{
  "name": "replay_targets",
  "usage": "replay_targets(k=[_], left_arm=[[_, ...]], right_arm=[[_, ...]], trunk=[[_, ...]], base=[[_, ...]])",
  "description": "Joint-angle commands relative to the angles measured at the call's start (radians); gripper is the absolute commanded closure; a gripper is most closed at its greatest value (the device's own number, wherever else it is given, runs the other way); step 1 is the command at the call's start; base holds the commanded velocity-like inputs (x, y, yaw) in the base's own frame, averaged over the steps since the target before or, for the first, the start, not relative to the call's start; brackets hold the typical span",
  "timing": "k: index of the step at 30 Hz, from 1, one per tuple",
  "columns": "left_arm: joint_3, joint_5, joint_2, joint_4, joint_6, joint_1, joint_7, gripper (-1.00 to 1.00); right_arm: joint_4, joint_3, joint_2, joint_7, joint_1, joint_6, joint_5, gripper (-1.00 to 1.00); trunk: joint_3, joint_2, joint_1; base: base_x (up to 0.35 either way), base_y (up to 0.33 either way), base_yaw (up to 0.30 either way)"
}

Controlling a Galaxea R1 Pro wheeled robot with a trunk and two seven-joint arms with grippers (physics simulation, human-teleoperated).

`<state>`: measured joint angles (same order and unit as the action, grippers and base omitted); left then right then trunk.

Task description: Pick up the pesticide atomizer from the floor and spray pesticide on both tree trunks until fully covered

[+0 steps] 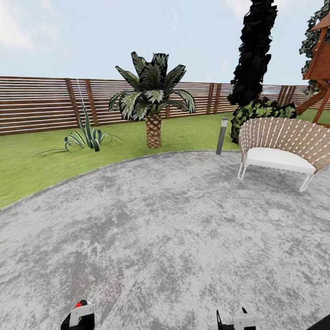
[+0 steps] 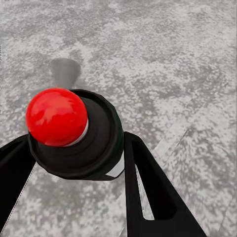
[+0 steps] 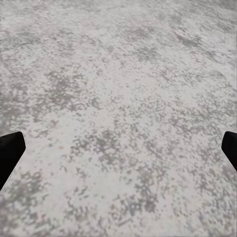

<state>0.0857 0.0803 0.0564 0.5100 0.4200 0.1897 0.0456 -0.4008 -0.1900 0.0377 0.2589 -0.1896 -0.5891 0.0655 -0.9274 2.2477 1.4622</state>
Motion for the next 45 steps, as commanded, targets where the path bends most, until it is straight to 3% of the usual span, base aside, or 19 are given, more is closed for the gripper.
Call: replay_targets(k=[1, 15, 25, 39, 45], left_arm=[[-0.002, 0.008, 0.0, -0.001, 0.003, 0.001, 0.0, 1.0], [-0.003, 0.009, 0.0, -0.001, 0.003, 0.001, 0.0, 1.0], [-0.002, 0.008, 0.0, -0.001, 0.003, 0.001, 0.0, 1.0], [-0.003, 0.008, 0.001, -0.001, 0.008, -0.001, 0.0, 1.0], [0.004, 0.013, 0.005, 0.0, 0.119, -0.036, -0.004, 1.0]], right_arm=[[0.0, -0.005, 0.001, 0.01, -0.001, 0.0, 0.007, -1.0], [0.0, -0.005, 0.001, 0.011, -0.001, 0.0, 0.007, -1.0], [0.0, -0.005, 0.001, 0.011, -0.001, 0.001, 0.007, -1.0], [0.0, -0.005, 0.001, 0.01, -0.001, 0.002, 0.007, -1.0], [0.0, -0.005, 0.001, 0.01, -0.001, 0.002, 0.007, -1.0]], trunk=[[-0.001, 0.0, 0.0], [0.0, 0.0, 0.0], [0.004, 0.0, 0.0], [0.012, 0.0, 0.0], [0.015, 0.0, 0.0]], base=[[0.0, 0.197, 0.0], [0.0, 0.285, -0.006], [-0.09, 0.282, -0.211], [-0.012, 0.027, -0.246], [0.0, 0.0, -0.247]])
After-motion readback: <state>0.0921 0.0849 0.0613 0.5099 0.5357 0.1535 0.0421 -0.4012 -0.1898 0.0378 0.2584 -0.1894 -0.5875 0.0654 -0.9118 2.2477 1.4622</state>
